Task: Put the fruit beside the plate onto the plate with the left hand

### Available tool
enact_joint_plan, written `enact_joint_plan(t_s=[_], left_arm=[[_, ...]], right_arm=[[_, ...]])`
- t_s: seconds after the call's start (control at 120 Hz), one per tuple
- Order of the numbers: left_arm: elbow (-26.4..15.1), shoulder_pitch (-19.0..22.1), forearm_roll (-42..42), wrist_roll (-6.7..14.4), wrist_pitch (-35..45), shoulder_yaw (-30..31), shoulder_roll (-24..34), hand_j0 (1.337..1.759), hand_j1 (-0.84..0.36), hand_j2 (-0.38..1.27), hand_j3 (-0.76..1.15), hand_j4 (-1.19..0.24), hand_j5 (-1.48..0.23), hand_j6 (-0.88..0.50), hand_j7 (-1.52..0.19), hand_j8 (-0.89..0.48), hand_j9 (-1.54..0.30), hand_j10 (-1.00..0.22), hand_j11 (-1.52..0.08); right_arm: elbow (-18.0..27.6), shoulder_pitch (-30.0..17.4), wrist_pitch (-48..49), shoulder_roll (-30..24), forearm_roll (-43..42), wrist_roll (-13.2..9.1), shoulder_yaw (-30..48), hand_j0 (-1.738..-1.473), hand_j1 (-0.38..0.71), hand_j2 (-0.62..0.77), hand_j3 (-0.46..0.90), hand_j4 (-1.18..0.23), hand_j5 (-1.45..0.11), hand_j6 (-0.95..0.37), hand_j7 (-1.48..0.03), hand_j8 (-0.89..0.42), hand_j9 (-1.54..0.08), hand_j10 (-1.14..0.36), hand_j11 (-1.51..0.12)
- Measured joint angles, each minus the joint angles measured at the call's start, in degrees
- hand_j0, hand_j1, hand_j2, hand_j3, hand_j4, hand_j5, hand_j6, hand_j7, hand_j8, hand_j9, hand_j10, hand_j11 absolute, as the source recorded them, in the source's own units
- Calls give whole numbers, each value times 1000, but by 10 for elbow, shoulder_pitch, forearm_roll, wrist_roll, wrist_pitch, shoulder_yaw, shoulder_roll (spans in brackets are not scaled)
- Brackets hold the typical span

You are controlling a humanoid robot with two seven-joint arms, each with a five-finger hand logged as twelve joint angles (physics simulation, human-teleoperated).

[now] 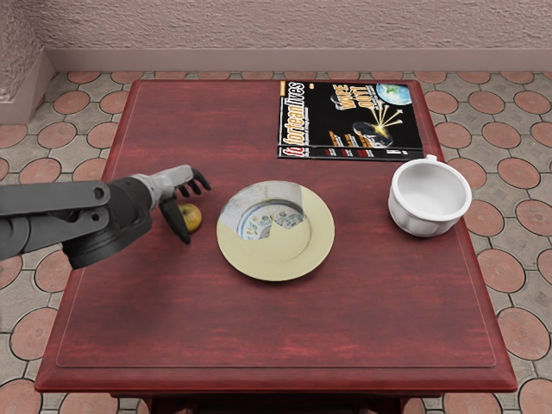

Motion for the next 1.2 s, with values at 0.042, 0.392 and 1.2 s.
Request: enact_joint_plan(t_s=[0.042,0.392,1.2], left_arm=[[0,0,0,0,1,0,0,1658,-66,72,0,-349,-452,-350,-451,-350,-451,-349,-451],[0,16,19,0,53,1,-3,1658,-169,89,0,-434,-563,-435,-563,-435,-563,-435,-563],[0,18,38,-1,61,32,-13,1649,-277,166,0,-647,-715,-555,-777,-469,-822,-589,-824]], right_arm=[[0,0,0,0,0,0,0,-1658,-327,-4,0,-19,-24,-19,-24,-19,-24,-18,-24],[0,0,0,0,0,0,0,-1658,-327,-4,0,-19,-24,-19,-24,-19,-24,-19,-24],[0,0,0,0,0,0,0,-1658,-327,-4,0,-19,-24,-19,-24,-19,-24,-19,-24]])
